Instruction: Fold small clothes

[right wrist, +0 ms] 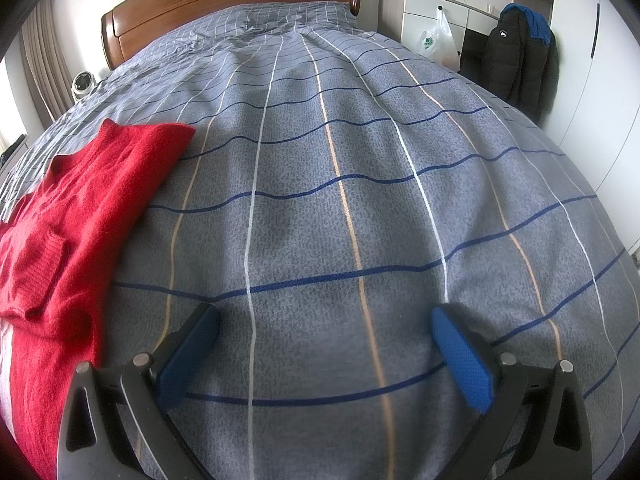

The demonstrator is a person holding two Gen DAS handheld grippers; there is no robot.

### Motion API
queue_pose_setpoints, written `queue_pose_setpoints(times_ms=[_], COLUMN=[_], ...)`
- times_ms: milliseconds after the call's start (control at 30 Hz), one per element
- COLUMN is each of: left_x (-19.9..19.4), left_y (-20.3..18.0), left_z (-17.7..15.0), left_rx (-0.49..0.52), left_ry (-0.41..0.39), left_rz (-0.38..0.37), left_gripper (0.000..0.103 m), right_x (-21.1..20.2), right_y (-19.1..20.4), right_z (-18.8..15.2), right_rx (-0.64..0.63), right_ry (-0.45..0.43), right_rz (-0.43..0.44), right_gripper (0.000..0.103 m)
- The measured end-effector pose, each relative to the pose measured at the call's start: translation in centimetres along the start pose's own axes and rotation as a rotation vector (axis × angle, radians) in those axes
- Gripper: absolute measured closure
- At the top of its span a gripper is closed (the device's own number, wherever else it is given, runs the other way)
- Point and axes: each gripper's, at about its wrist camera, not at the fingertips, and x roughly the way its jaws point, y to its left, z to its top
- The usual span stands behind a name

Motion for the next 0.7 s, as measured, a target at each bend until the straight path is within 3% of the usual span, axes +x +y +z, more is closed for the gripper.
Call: queue_pose_setpoints(times_ms=[700], left_x=[-0.12], left_y=[0.22], left_z=[-0.5], left_rx=[-0.025], left_ry=[-0.041], left_rz=[-0.034], left_gripper=[0.0], right_x=[0.03], right_y=[-0.01], right_z=[0.01], right_rx=[0.003], right_ry=[-0.002], right_rz=[0.004], right_gripper=[0.0])
